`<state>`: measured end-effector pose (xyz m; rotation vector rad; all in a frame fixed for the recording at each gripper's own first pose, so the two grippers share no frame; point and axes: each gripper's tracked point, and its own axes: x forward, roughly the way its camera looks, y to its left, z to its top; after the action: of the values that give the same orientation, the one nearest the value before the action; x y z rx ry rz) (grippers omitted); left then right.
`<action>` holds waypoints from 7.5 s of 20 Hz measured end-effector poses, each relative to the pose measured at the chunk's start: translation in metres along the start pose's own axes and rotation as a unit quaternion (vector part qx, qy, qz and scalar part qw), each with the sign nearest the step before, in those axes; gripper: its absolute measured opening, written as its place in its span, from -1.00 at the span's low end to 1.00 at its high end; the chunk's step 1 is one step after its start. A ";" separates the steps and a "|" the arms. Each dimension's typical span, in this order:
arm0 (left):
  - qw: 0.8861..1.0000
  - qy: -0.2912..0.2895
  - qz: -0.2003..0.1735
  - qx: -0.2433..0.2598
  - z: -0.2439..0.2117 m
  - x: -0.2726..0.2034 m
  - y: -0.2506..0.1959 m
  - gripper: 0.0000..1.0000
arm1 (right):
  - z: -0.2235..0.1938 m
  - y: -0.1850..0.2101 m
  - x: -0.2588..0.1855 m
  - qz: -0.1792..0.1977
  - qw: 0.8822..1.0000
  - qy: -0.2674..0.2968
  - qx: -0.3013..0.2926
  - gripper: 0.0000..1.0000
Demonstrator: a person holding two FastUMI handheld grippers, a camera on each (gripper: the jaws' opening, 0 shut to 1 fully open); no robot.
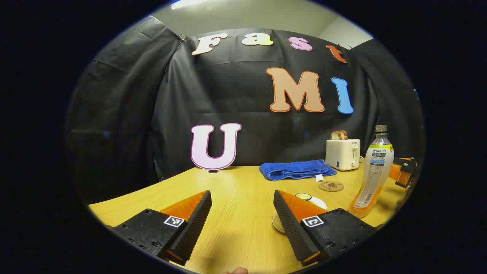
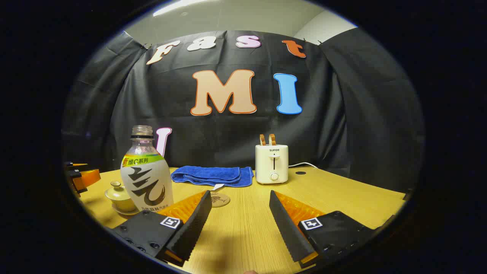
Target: Open the teacup lid with one hand, grasp the water bottle and pour water into the teacup with the other hand; after pouring, place the water bottle on the coaster and then close the teacup lid.
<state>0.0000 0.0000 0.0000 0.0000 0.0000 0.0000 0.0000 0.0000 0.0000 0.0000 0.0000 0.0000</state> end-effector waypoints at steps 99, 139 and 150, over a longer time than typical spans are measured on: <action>0.995 0.032 -0.098 0.006 0.021 0.016 -0.065 -0.55 | 0.001 0.022 -0.017 0.054 0.999 0.000 0.002 0.95; 0.999 0.030 -0.035 -0.025 0.011 -0.023 0.014 -0.56 | -0.014 0.124 -0.023 0.129 0.991 0.032 -0.001 0.66; 0.999 0.030 -0.022 -0.024 0.012 -0.028 0.030 -0.55 | 0.000 0.123 -0.002 0.112 0.987 0.013 -0.110 0.43</action>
<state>-0.0284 0.0303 0.0123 -0.0480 0.0600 -0.0442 -0.0017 0.1233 0.0001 -0.2216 0.0260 0.2253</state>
